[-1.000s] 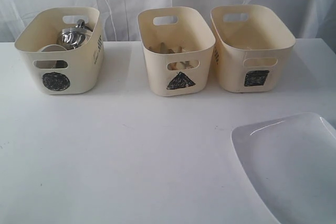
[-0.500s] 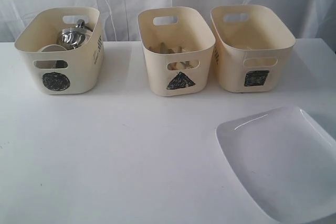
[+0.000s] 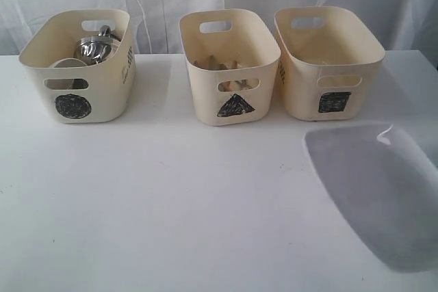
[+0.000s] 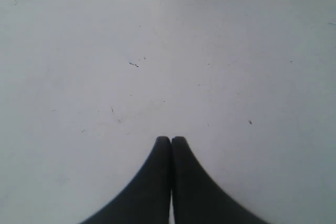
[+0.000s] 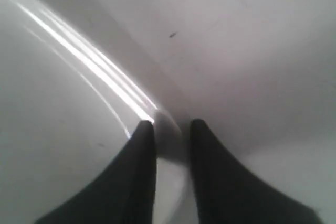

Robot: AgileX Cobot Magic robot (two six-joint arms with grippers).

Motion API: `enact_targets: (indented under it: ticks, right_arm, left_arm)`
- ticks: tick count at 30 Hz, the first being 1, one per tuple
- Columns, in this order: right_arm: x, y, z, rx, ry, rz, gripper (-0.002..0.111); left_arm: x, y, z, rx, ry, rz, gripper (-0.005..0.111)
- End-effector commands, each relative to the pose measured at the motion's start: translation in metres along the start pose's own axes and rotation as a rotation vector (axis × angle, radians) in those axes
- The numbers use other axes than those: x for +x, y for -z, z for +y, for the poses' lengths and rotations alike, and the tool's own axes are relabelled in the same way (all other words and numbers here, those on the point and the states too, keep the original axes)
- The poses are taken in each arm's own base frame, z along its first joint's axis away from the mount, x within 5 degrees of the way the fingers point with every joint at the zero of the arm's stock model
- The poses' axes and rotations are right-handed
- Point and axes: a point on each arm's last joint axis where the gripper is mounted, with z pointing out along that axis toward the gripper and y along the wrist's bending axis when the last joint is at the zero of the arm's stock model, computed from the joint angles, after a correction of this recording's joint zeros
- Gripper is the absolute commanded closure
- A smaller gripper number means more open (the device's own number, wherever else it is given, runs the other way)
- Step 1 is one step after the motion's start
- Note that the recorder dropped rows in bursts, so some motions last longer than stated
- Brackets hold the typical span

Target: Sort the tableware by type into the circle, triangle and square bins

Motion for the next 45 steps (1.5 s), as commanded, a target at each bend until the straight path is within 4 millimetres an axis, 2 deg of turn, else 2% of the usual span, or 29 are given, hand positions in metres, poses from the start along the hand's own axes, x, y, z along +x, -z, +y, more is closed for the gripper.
enact_targets:
  ticks: [1,4,10,15,22,27,34,36,41,43,45]
  right_arm:
    - [0.016,-0.02,-0.005,-0.013,0.07,0.11,0.092]
    - [0.015,-0.021,-0.004,-0.027,0.141,0.096,0.092]
    - [0.016,-0.021,0.0,-0.08,0.099,0.099,0.092]
    - [0.022,-0.019,0.011,-0.199,0.095,0.158,0.079]
    - [0.023,-0.018,0.014,-0.234,0.093,0.175,0.076]
    - [0.022,-0.018,0.014,-0.237,0.078,0.169,0.063]
    - [0.021,-0.019,0.012,-0.211,0.072,0.151,0.062]
    - [0.02,-0.019,0.01,-0.192,0.086,0.14,0.069]
    - [0.019,-0.019,0.009,-0.179,0.129,0.129,0.102]
    - [0.019,-0.019,0.009,-0.179,0.133,0.128,0.108]
    - [0.019,-0.017,0.011,-0.201,0.138,0.129,0.108]
  left_arm:
    - [0.004,-0.001,-0.001,0.015,0.006,0.02,0.107]
    - [0.004,-0.001,-0.001,0.015,0.006,0.02,0.107]
    - [0.004,-0.001,-0.001,0.015,0.006,0.02,0.107]
    - [0.004,-0.001,-0.001,0.015,0.006,0.02,0.107]
    - [0.004,-0.001,-0.001,0.015,0.006,0.02,0.107]
    - [0.004,-0.001,-0.001,0.015,0.006,0.02,0.107]
    - [0.004,-0.001,-0.001,0.015,0.006,0.02,0.107]
    - [0.004,-0.001,-0.001,0.015,0.006,0.02,0.107]
    - [0.004,-0.001,-0.001,0.015,0.006,0.02,0.107]
    - [0.004,-0.001,-0.001,0.015,0.006,0.02,0.107]
    - [0.004,-0.001,-0.001,0.015,0.006,0.02,0.107]
